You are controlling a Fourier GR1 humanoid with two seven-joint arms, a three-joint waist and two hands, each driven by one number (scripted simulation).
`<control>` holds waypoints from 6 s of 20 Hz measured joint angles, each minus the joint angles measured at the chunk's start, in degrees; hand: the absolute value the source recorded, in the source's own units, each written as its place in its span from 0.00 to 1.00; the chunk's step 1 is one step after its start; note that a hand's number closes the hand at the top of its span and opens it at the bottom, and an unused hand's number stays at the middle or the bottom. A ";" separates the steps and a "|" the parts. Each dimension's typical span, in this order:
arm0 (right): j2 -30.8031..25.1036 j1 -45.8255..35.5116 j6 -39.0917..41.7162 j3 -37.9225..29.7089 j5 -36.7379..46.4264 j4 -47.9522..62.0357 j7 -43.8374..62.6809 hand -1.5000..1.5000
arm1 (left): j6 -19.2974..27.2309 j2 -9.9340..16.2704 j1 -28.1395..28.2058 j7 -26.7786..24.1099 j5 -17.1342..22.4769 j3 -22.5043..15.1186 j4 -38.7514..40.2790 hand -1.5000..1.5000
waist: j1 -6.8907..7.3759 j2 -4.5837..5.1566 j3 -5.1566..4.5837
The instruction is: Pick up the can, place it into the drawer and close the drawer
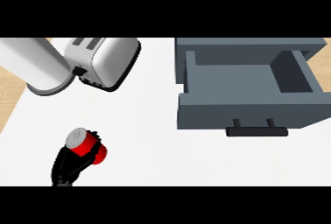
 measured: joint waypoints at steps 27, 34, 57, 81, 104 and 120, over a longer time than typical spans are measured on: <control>0.47 0.02 -2.34 1.24 0.11 -0.86 0.57 0.00 | 17.13 -3.38 -15.54 12.55 2.14 -11.13 -19.37 1.00 | 0.03 -0.05 0.03; 0.85 1.08 -4.30 2.02 -0.69 -3.29 1.37 0.00 | 24.51 -3.13 -21.22 20.04 0.06 -14.82 -24.90 1.00 | -0.12 -0.05 0.03; 0.45 -0.78 -5.19 3.98 0.66 -2.23 1.38 0.00 | 41.96 -3.43 -53.19 30.77 -1.34 -20.02 -12.11 1.00 | -0.81 0.13 0.04; 0.01 -2.94 -5.53 3.96 0.81 -2.61 2.62 0.00 | 51.46 -3.48 -74.99 19.46 19.49 -32.68 16.05 1.00 | -2.86 0.55 0.09; 0.58 -5.97 -6.47 6.94 2.60 -3.64 4.92 0.00 | 58.75 -3.49 -78.02 13.57 34.74 -47.75 27.27 0.00 | -5.18 1.15 0.14; -3.58 -10.04 -4.16 4.97 9.68 -5.29 -1.27 0.00 | 58.73 -3.48 -77.72 7.01 41.06 -48.85 28.32 0.00 | -4.41 1.19 0.11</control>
